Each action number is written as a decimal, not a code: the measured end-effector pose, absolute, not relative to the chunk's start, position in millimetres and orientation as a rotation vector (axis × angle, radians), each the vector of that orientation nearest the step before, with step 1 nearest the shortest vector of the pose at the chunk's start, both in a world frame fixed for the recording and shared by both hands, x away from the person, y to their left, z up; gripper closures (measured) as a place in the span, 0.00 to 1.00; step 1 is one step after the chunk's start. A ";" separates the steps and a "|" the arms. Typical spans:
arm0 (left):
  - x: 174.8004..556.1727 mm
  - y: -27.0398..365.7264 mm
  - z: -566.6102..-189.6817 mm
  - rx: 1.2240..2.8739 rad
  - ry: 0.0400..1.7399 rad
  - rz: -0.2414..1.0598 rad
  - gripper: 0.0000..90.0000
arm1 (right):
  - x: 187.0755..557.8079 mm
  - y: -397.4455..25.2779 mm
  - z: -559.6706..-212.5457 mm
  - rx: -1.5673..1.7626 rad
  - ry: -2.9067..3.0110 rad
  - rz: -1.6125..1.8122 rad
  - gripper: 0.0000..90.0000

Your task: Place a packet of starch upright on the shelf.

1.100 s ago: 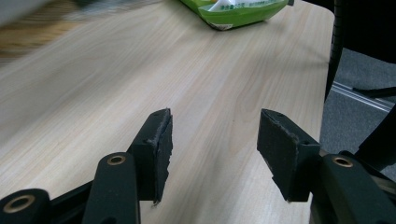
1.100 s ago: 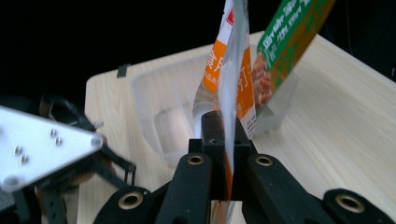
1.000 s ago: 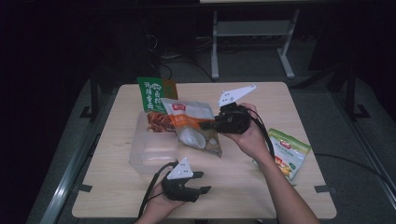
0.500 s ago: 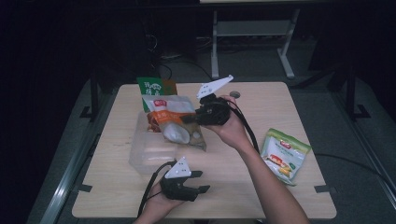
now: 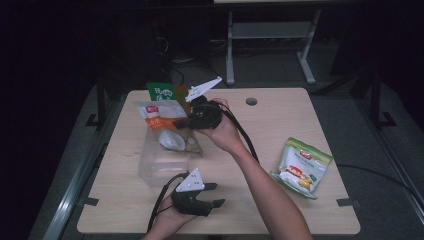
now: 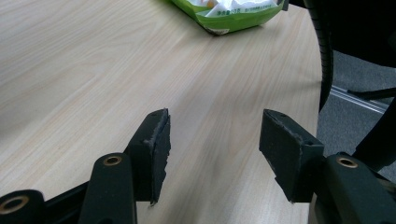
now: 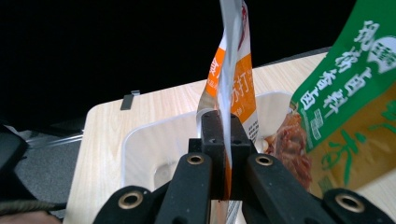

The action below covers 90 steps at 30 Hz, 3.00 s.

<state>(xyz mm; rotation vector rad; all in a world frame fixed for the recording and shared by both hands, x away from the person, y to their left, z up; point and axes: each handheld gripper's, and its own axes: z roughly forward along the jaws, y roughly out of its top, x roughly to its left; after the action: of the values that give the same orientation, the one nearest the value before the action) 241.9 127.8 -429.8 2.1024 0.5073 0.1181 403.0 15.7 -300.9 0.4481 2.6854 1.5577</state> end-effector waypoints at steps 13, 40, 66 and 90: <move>241.6 131.7 -427.5 2.084 0.514 0.123 0.47 | 418.2 54.8 -321.9 0.453 2.720 1.565 1.00; 238.6 129.1 -428.7 2.101 0.503 0.126 0.47 | 419.7 57.1 -364.3 0.580 2.735 1.645 1.00; 239.1 127.1 -430.2 2.110 0.508 0.132 0.46 | 422.7 41.1 -372.9 0.621 2.814 1.606 0.95; 241.4 119.3 -434.4 2.121 0.532 0.122 0.42 | 409.5 -32.6 -361.9 0.711 2.789 1.537 0.75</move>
<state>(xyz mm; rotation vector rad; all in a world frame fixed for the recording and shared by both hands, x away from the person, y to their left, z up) 241.4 119.3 -434.4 2.1208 0.5318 0.1220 409.5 -32.6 -361.9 0.7108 2.7886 1.5370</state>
